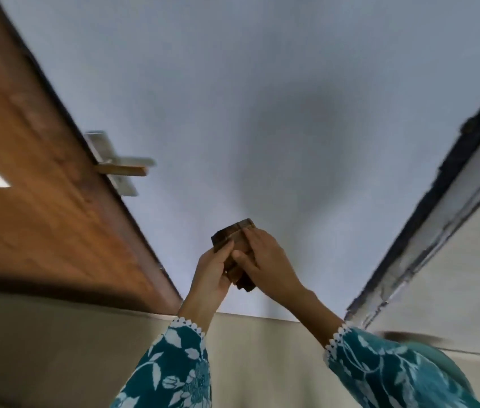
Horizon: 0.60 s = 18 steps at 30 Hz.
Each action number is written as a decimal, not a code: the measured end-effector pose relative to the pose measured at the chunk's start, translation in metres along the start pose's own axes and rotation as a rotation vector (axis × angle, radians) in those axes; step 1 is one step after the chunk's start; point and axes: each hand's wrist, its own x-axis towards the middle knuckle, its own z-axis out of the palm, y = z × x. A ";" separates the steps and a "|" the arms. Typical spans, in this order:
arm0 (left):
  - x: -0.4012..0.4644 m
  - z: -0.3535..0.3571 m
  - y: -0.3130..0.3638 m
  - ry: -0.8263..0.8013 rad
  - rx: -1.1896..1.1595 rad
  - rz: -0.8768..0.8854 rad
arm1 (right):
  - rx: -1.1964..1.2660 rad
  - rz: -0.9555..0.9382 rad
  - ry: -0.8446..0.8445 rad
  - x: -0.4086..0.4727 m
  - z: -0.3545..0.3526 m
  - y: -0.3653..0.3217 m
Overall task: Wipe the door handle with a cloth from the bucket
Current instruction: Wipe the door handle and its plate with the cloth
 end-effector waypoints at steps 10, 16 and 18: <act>-0.030 -0.165 0.062 0.004 -0.197 0.035 | 0.254 -0.057 -0.008 0.041 0.107 -0.132; -0.020 -0.195 0.081 0.053 0.060 0.140 | 0.273 -0.092 -0.015 0.071 0.123 -0.150; -0.015 -0.203 0.090 0.091 0.123 0.185 | 0.233 -0.107 -0.027 0.087 0.122 -0.151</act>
